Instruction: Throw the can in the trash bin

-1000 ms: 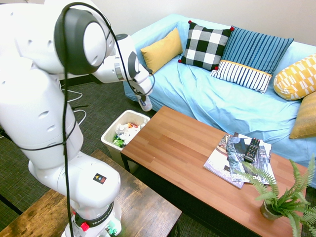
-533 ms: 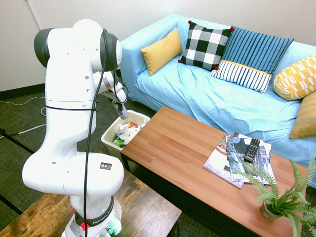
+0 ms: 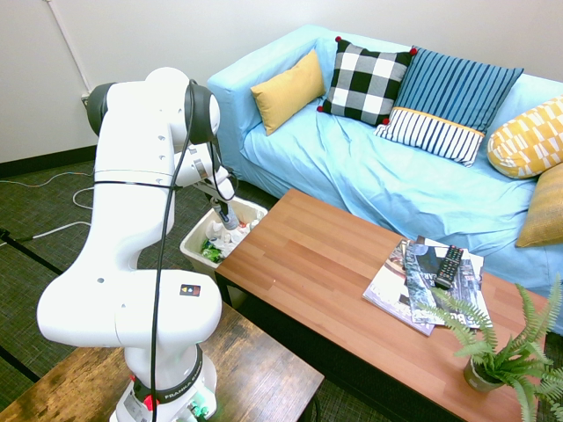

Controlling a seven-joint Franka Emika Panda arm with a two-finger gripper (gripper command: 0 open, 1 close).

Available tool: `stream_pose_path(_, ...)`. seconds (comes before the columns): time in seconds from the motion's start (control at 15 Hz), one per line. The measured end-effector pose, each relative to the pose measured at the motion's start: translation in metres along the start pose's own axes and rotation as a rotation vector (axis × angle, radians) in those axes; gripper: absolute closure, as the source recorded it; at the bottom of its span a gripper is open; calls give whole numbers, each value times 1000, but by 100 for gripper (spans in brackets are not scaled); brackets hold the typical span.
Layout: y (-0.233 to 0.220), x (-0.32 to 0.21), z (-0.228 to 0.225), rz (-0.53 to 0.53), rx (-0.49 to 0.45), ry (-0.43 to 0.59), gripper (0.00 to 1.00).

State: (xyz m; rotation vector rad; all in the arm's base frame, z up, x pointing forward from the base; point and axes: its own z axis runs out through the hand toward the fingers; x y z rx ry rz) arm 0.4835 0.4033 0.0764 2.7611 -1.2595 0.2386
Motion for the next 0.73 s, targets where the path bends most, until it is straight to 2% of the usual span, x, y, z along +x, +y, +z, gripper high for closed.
stream_pose_path(0.33,-11,12,0,16,17,20,0)
stream_pose_path(0.73,-22,0,2,35,35,59,0)
